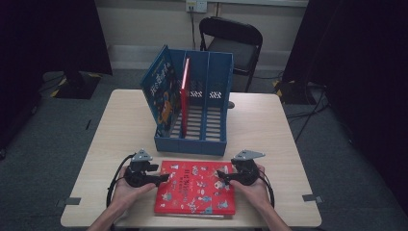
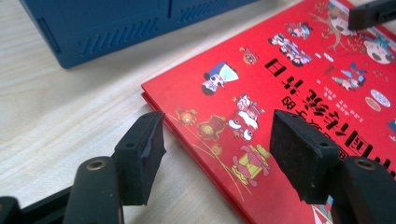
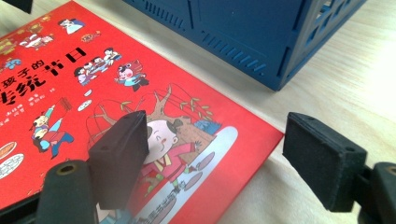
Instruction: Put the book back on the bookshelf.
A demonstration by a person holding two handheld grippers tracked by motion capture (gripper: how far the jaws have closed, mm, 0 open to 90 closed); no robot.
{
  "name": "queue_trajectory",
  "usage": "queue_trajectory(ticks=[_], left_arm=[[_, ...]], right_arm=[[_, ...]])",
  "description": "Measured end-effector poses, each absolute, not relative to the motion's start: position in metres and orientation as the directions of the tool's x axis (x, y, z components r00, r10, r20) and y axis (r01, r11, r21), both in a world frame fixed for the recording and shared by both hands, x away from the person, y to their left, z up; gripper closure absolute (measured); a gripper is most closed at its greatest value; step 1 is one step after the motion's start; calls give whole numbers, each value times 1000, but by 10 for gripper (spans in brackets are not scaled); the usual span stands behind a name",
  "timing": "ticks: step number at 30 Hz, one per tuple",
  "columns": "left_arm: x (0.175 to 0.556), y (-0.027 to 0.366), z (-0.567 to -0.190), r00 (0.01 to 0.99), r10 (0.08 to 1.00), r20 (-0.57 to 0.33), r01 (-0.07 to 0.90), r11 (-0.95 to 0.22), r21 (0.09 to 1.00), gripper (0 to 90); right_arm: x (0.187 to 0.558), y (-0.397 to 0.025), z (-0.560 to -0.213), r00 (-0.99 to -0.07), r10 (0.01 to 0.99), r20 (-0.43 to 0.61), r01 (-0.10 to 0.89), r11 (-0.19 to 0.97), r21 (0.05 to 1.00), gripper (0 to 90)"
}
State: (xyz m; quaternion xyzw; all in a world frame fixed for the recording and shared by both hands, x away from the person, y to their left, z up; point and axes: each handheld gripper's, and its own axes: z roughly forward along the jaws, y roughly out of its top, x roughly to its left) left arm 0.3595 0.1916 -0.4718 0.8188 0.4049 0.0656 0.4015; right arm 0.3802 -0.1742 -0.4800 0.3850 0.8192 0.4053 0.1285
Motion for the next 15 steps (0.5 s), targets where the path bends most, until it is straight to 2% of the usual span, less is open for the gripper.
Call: queue_trajectory(ticks=[1,3,6,9,15], left_arm=[[360,191,-473,665,712,-226,614,-349,708,364],[362,193,-476,641,705,-302,657,-301,692,409],[362,191,-478,648,714,-266,646,-330,688,454],[362,189,-477,647,717,-260,646,-335,686,443],[363,186,-477,643,728,-239,642,-342,686,476]], right_arm=[[382,-175,-481,-671,734,110,530,369,763,214],[384,-174,-482,-667,734,130,540,356,763,221],[381,-172,-481,-659,744,114,537,358,764,228],[378,-173,-480,-658,745,110,541,366,757,237],[367,-176,-476,-665,741,97,544,390,743,265]])
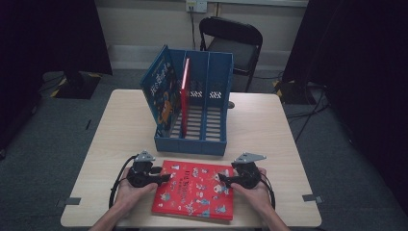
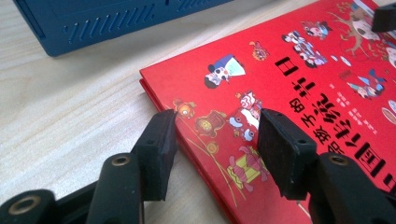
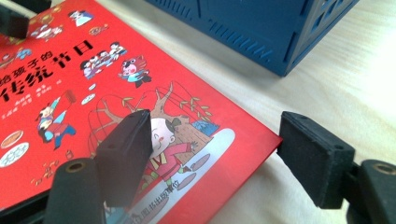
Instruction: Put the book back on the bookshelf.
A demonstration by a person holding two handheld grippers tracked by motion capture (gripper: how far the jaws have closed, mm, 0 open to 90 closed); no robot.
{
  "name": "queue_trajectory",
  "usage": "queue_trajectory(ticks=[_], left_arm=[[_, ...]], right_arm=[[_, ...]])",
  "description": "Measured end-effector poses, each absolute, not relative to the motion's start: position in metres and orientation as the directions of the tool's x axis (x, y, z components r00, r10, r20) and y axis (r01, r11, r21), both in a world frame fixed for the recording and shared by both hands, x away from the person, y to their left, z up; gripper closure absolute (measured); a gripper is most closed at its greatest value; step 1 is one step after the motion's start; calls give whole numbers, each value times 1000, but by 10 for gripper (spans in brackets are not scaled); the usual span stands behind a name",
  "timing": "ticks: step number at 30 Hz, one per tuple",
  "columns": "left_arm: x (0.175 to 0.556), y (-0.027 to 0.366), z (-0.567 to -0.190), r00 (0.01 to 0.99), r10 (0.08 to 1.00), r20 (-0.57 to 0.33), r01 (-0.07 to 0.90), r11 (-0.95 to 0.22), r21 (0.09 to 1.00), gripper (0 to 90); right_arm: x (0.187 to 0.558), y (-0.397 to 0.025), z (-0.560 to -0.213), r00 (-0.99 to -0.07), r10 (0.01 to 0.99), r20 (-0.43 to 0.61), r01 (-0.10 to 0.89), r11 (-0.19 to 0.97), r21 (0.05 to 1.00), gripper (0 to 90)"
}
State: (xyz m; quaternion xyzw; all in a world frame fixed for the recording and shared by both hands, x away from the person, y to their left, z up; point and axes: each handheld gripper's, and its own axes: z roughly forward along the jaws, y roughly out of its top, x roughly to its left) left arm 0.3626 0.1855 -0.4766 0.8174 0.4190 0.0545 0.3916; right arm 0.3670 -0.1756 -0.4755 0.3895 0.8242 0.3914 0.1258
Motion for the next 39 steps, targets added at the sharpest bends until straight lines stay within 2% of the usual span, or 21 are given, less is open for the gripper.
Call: queue_trajectory(ticks=[2,6,11,19,22,25,33,39], left_arm=[[364,184,-475,642,732,-227,634,-340,695,510],[366,178,-474,651,735,-190,617,-366,697,514],[370,172,-474,659,730,-184,607,-371,703,514],[375,166,-475,683,712,-165,580,-390,716,533],[377,165,-476,697,700,-156,563,-400,723,539],[380,163,-475,715,682,-151,549,-415,725,554],[386,144,-474,742,654,-147,530,-438,726,563],[391,130,-473,760,636,-133,515,-464,721,568]], right_arm=[[364,-175,-475,-663,743,92,545,395,739,265],[357,-177,-475,-656,750,85,546,394,739,266],[346,-181,-473,-665,745,60,534,418,735,266],[327,-190,-472,-688,721,75,533,433,727,269],[323,-193,-470,-698,712,81,534,441,722,294],[327,-197,-467,-708,702,81,521,441,731,414],[347,-174,-455,-748,656,104,482,429,764,426],[356,-147,-460,-798,598,67,443,507,739,468]])
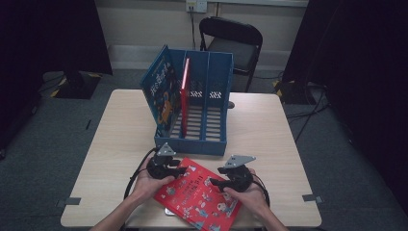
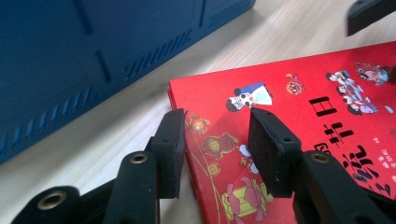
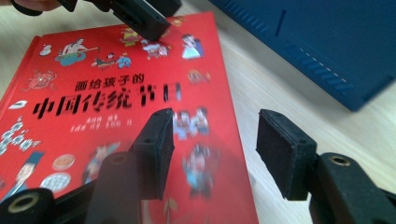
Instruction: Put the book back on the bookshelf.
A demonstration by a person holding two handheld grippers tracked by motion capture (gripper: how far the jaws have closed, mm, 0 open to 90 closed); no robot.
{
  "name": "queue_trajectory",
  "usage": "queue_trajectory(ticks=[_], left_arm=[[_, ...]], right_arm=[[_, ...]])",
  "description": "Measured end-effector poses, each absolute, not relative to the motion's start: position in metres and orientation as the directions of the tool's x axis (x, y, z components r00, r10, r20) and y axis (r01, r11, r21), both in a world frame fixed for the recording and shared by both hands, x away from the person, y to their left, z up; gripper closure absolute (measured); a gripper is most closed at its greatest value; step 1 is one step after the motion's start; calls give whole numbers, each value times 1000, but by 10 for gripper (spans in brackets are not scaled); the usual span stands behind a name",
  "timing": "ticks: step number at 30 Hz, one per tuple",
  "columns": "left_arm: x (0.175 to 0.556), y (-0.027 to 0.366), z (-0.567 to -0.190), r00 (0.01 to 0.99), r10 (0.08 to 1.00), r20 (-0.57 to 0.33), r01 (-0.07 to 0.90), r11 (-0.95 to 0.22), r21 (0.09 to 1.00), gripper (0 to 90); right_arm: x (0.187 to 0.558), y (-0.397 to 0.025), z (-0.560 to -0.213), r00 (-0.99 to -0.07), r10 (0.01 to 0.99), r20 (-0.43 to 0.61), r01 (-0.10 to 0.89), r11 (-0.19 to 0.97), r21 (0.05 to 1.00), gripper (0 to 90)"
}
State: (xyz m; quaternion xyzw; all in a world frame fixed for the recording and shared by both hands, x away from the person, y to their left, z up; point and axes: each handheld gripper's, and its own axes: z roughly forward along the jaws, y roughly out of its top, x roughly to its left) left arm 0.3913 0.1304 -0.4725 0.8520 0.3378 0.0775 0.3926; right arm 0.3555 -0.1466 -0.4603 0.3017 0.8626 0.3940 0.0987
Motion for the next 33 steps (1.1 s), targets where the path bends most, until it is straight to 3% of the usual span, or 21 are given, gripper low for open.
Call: queue_trajectory(ticks=[10,20,33], left_arm=[[397,114,-473,765,626,-153,516,-452,728,570],[371,141,-471,778,607,-163,526,-488,696,562],[328,171,-469,780,597,-187,551,-514,657,437]], right_arm=[[365,-144,-467,-796,597,101,476,514,713,458],[363,-143,-469,-804,584,116,477,515,713,494],[363,-143,-471,-798,589,124,484,506,714,483]])
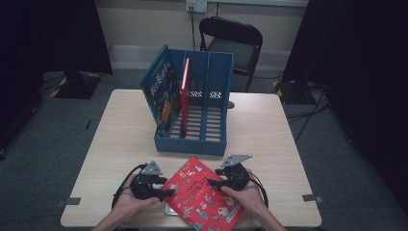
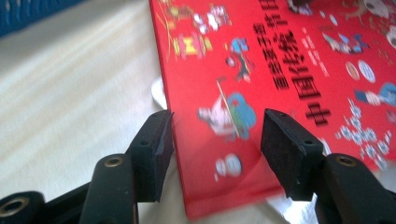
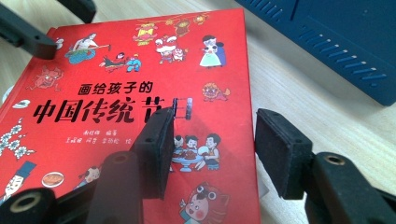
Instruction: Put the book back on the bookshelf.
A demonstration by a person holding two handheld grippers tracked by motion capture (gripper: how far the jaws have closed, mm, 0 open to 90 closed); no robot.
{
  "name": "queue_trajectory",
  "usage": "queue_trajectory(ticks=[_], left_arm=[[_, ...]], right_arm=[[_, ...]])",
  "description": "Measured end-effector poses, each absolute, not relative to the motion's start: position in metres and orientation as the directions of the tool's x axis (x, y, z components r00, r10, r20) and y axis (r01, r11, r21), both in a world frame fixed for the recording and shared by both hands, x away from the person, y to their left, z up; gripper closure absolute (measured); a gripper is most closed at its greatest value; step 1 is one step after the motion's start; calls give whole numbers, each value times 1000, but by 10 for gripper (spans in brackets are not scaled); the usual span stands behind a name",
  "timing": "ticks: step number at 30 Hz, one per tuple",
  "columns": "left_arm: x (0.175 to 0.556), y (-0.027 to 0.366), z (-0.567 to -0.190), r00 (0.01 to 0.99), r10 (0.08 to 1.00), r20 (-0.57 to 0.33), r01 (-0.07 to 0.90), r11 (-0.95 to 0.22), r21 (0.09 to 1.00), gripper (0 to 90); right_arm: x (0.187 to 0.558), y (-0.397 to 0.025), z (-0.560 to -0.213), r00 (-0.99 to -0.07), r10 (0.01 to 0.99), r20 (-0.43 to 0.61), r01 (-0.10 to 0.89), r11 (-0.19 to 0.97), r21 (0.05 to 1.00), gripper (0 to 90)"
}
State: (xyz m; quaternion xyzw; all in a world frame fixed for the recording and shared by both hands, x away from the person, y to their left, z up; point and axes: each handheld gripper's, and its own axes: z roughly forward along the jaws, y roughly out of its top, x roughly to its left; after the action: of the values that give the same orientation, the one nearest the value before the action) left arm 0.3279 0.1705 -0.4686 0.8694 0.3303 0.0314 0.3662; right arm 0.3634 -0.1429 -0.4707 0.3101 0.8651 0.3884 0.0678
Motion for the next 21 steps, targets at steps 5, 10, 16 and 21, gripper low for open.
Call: queue_trajectory(ticks=[5,10,16,21], left_arm=[[320,168,-469,777,608,-163,543,-517,661,416],[314,173,-472,774,607,-180,560,-523,643,353],[314,177,-474,778,595,-200,558,-511,654,348],[314,178,-474,778,588,-221,561,-493,665,321]], right_arm=[[364,-143,-471,-798,588,129,486,504,714,483],[363,-143,-471,-798,588,129,487,504,713,482],[364,-143,-471,-797,591,128,487,503,714,477],[364,-143,-471,-796,591,129,488,503,713,477]])
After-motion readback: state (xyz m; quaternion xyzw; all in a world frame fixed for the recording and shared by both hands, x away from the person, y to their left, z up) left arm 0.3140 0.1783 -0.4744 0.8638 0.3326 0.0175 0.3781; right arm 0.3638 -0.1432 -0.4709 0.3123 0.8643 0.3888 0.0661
